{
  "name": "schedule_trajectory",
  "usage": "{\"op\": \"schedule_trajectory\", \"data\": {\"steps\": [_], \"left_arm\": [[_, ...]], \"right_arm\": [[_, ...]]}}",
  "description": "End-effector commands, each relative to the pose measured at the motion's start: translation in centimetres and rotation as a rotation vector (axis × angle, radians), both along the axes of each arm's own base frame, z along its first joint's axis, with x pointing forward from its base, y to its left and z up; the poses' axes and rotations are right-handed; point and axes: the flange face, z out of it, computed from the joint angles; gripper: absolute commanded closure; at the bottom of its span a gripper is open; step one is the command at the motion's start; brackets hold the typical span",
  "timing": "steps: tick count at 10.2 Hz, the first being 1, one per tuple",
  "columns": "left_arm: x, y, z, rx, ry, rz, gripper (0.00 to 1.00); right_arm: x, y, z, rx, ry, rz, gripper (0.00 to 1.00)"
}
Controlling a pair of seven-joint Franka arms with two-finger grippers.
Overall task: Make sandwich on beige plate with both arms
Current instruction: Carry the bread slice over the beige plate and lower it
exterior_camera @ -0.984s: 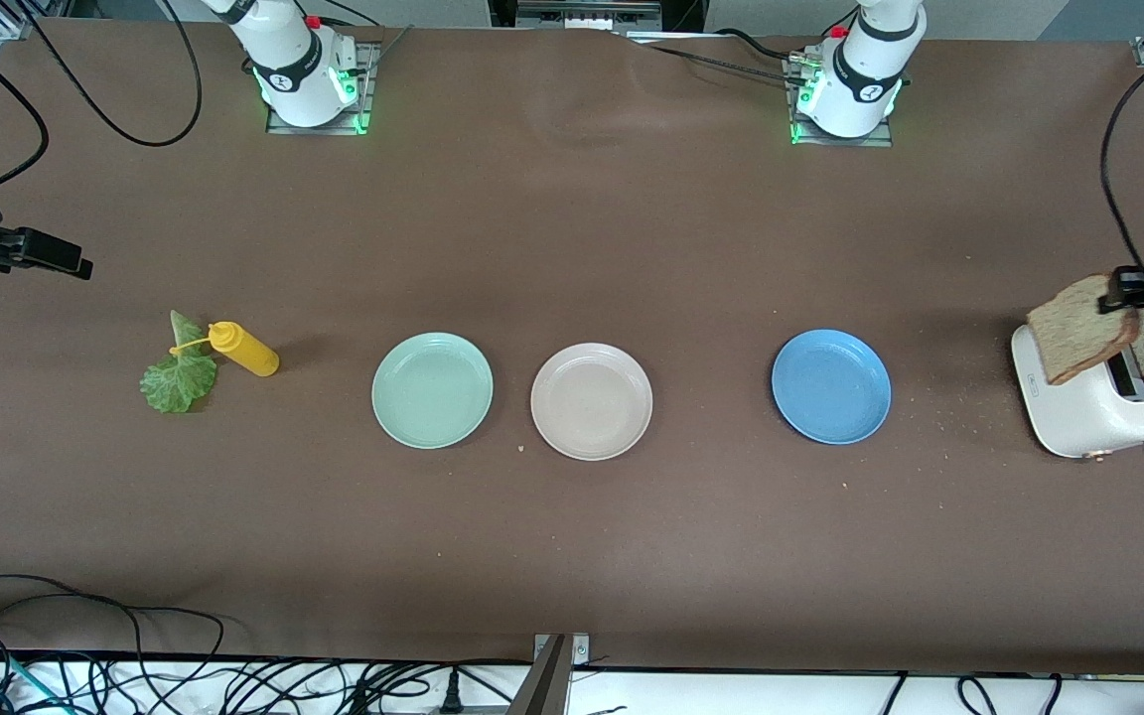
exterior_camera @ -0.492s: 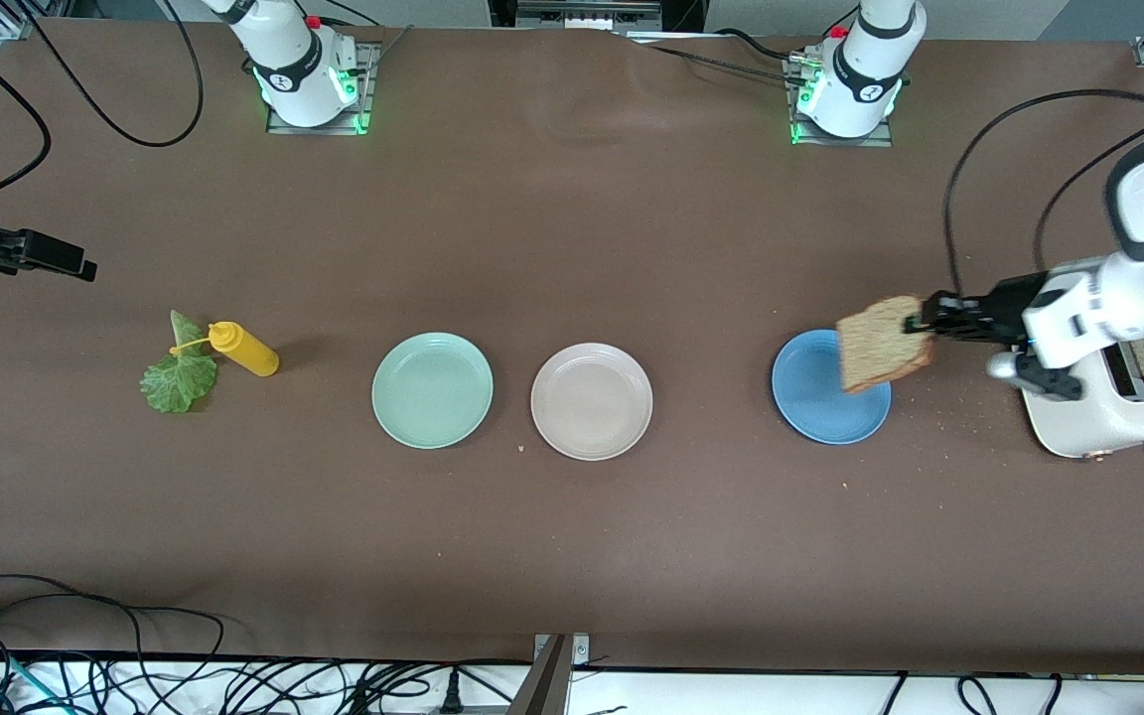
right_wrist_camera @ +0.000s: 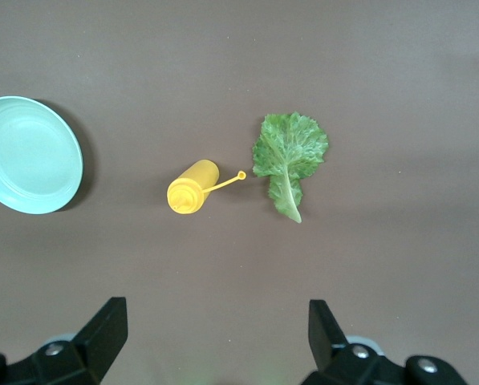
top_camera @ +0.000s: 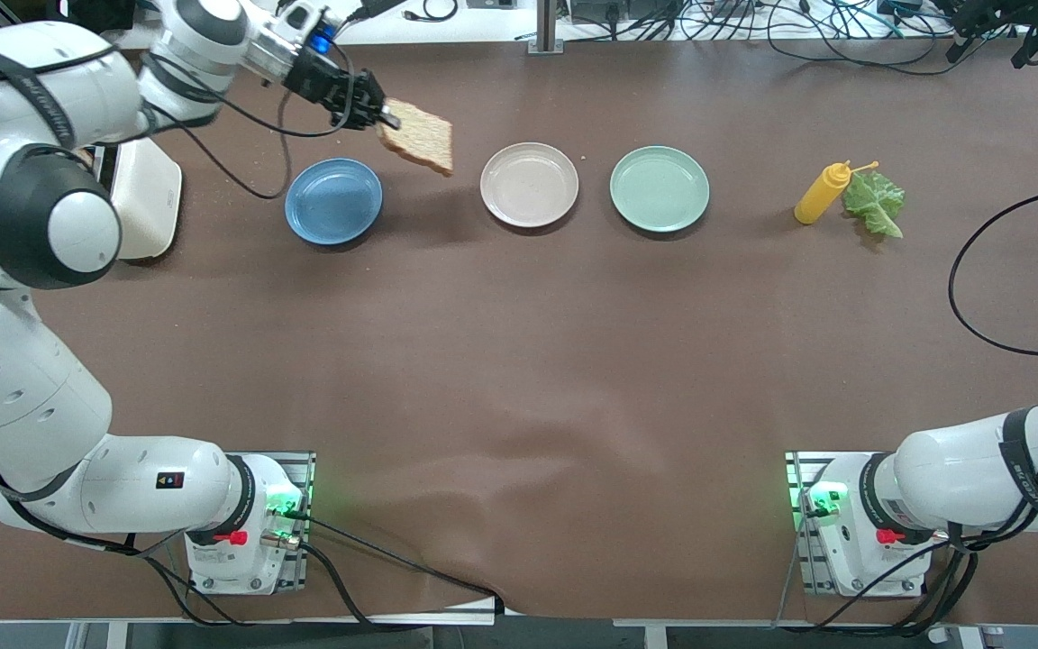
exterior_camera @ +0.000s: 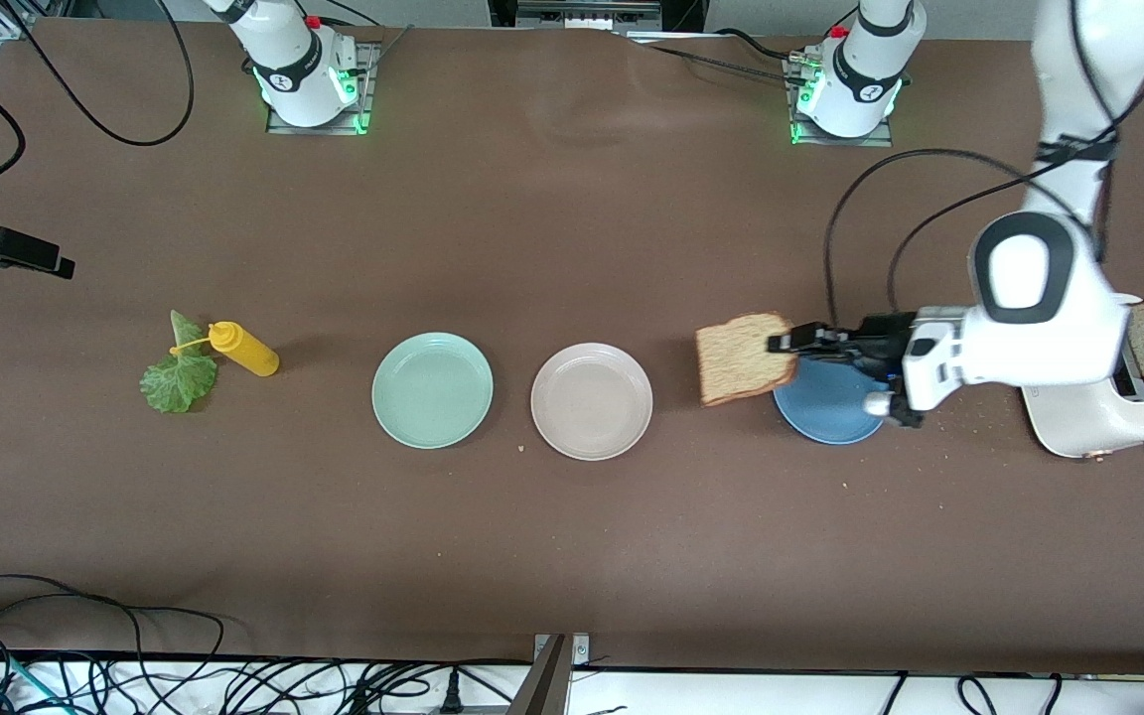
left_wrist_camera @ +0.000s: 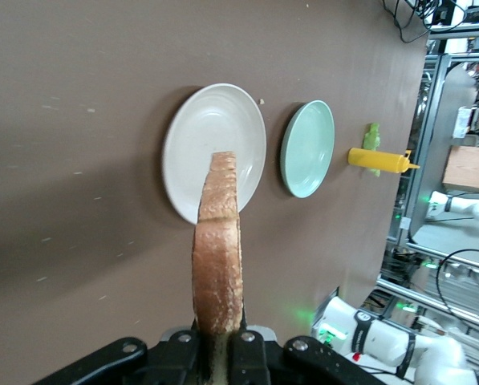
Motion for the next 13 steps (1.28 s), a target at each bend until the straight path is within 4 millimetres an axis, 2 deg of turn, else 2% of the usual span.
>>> {"op": "schedule_trajectory", "data": {"steps": [1,2,3,4,5,9,10,11,12,13], "left_arm": [[2.0,-5.7,-5.4,-0.127,0.033,0.009,1.0],[1.9,-8.5,-7.4,-0.157,0.048,-0.004,1.0],[2.0,-10.4,-9.2,-0.158,0.042,0.027,1.0],[1.5,-13.1,-10.6,-0.16,0.02,0.061,1.0],[1.3,-14.6,-10.8,-0.168,0.008,0.086,1.0],[1.7,-15.5,-12.1,-0.156,-0.004,0.091,1.0],[1.7,-15.5,-12.1,-0.151,-0.007,0.094,0.91],[2.0,-15.8,-12.2,-0.111,-0.046,0.133,0.47],[1.9,-16.8,-12.2,-0.076,-0.085,0.17,0.2],[1.7,-17.9,-11.8,-0.049,-0.116,0.209,0.0]], "right_arm": [[-0.2,0.1,0.3,0.025,0.0,0.019,0.0],[-0.2,0.2,0.2,0.025,0.005,0.018,0.0],[-0.3,0.2,0.2,0.024,0.009,0.006,0.0],[-0.2,0.3,0.2,0.024,0.009,0.004,0.0],[-0.2,0.5,0.2,0.023,0.007,0.007,0.0],[-0.2,0.5,0.3,0.021,0.003,0.007,0.0],[-0.2,0.4,0.2,0.023,0.004,0.006,0.0],[-0.2,0.5,0.2,0.021,0.006,0.007,0.0],[-0.2,0.5,0.2,0.021,0.006,0.008,0.0],[-0.2,0.5,0.2,0.022,0.008,0.006,0.0]]}}
